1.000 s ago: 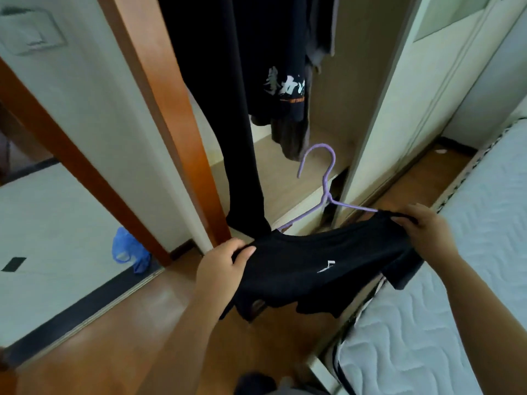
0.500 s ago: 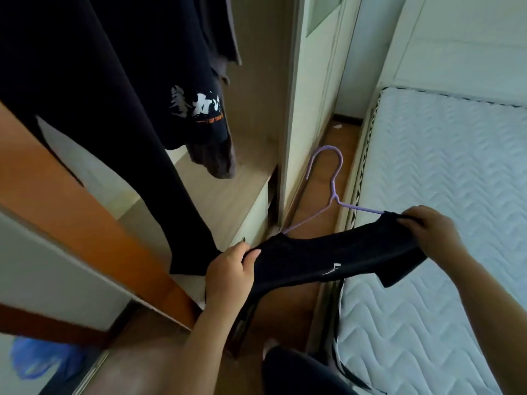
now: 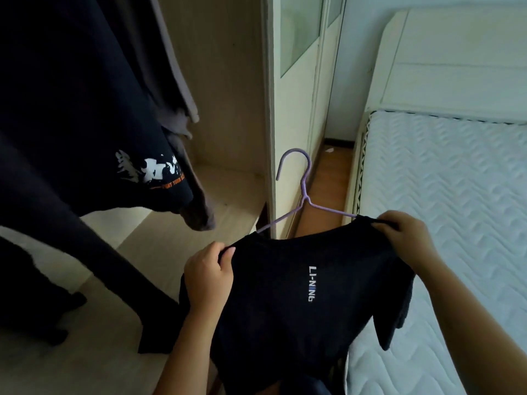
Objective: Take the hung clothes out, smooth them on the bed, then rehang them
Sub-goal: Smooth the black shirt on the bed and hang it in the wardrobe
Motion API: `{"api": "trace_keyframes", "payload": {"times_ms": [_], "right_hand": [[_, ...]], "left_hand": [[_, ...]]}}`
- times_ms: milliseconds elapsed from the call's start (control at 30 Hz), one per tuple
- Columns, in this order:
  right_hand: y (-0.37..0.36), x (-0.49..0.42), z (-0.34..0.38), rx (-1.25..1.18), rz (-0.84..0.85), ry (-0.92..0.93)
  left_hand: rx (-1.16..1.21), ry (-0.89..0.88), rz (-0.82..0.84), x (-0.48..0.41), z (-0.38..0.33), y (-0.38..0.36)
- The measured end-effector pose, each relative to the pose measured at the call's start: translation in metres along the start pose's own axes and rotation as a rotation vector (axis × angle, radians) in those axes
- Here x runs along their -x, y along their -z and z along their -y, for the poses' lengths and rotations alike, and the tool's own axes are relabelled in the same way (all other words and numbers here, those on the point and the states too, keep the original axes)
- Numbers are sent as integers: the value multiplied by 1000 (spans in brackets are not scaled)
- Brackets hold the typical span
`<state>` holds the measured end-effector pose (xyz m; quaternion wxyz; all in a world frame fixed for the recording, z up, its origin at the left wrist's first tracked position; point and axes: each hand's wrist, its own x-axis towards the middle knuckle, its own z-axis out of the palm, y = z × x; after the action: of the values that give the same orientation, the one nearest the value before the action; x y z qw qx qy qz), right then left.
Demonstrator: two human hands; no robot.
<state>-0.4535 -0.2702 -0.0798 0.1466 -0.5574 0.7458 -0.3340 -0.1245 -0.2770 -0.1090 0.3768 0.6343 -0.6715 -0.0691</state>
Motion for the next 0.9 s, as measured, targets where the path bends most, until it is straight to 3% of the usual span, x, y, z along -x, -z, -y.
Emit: {"api": "trace_keyframes", "payload": {"times_ms": [167, 467, 900], "right_hand": [[9, -90, -7, -83, -11, 26], [49, -191, 13, -113, -128, 132], [124, -227, 160, -180, 135, 518]], "left_hand": [[5, -138, -119, -91, -34, -36], [-121, -495, -397, -255, -113, -37], [24, -354, -580, -397, -150, 87]]}}
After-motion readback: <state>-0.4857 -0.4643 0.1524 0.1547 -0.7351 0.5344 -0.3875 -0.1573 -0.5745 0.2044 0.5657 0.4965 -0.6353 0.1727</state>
